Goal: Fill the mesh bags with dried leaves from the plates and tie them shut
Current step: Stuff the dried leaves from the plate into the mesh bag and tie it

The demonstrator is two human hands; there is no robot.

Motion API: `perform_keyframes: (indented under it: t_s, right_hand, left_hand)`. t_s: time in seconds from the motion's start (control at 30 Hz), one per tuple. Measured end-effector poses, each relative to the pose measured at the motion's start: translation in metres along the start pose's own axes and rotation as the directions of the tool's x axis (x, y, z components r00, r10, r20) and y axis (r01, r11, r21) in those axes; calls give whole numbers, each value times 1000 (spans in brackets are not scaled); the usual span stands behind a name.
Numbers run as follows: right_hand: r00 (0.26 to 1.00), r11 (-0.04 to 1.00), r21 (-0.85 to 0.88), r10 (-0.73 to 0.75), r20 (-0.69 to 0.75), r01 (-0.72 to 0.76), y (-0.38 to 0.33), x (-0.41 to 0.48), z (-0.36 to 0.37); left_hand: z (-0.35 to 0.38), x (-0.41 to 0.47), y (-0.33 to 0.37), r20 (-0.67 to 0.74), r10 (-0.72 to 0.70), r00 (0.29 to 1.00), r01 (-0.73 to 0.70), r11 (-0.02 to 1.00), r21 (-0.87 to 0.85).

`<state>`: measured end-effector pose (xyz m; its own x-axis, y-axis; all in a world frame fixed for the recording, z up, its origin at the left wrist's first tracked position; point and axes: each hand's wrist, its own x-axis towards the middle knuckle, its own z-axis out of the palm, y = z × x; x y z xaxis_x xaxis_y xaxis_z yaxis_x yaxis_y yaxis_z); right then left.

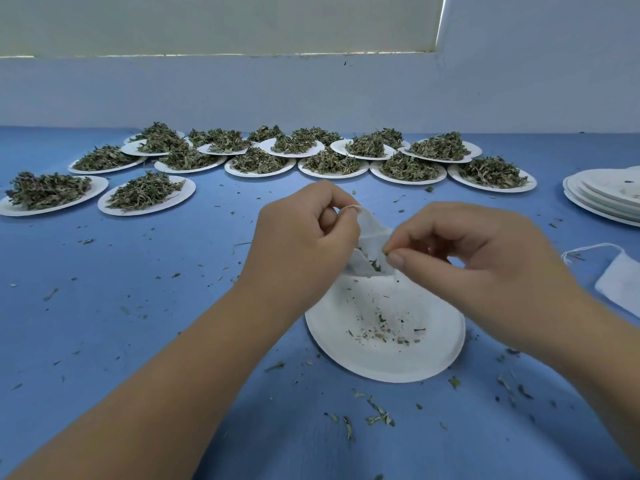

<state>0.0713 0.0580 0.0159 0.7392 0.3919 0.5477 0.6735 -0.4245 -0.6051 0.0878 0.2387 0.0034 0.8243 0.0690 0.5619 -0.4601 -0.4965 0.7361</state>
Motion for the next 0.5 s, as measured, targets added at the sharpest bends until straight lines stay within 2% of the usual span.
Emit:
perform_keyframes:
  t_s: [0.1,0.17,0.27,0.33,0.37,0.43,0.5]
  right_hand:
    - [993,960,-268,-101,-62,81,2,2,17]
    - [992,944,-319,-111,-64,85,6,3,20]
    - [985,978,-210,-46,-168,10,9,2,15]
    - [969,990,-62,112,-219,-128,9,1,13]
    - [956,976,29,220,-193,-218,9,2,12]
    - [908,896,174,419,-23,-409,10,3,13]
    - [853,820,236,506,130,-522,10,4,18]
  left_hand:
    - [5,-3,2,42,24,999,-24,1000,10]
    - [6,-5,3,52,31,998,-32,999,10]
    - [5,-5,4,47,13,999,-12,1000,-4]
    - [4,-4,3,31,-14,999,15,1000,-26]
    - [4,-3,3,21,-26,999,27,999,-37]
    - [4,-3,4,14,-41,999,42,998,-51]
    - [5,-5,5,44,-36,998,38,998,-50]
